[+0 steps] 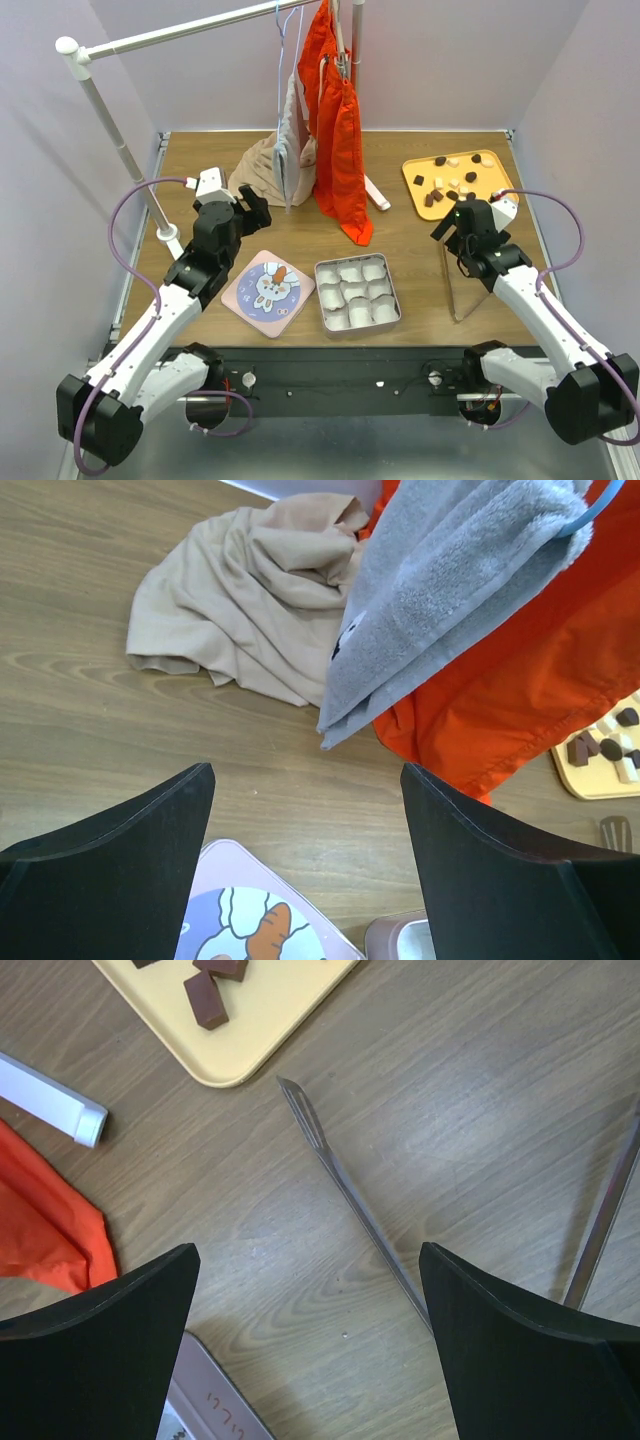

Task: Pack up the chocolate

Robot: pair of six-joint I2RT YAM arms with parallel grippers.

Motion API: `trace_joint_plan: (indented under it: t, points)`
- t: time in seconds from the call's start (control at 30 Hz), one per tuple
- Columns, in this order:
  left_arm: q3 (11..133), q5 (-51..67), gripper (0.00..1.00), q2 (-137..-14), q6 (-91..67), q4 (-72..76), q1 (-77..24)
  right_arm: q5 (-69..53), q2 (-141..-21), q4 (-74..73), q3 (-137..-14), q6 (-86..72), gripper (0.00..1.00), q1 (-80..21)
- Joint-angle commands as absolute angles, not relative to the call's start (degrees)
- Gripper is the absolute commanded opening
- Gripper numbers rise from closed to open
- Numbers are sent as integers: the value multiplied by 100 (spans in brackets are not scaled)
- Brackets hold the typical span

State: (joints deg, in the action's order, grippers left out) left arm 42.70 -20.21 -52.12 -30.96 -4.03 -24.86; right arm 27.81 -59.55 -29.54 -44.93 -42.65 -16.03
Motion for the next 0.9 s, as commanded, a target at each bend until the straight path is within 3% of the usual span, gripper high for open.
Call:
trace_joint_plan:
  t: [0.0, 0.23, 0.57, 0.87]
  points:
    - [4474, -2048, 85, -5343, -3261, -536, -2452, 2804, -5704, -2857, -4272, -4386, 100, -1600]
    - [4711, -1846, 86, -5642, -3007, -598, -2391, 2838, -5668, -2848, -4166, -4113, 100, -1600]
    - [5098, -687, 86, -6407, -2804, -651, -2241, 1398, -5960, -2900, -3859, -4483, 100, -28]
    - [5036, -299, 86, -6715, -2567, -782, -2189, 2232, -5292, -3392, -3331, -5036, 100, 570]
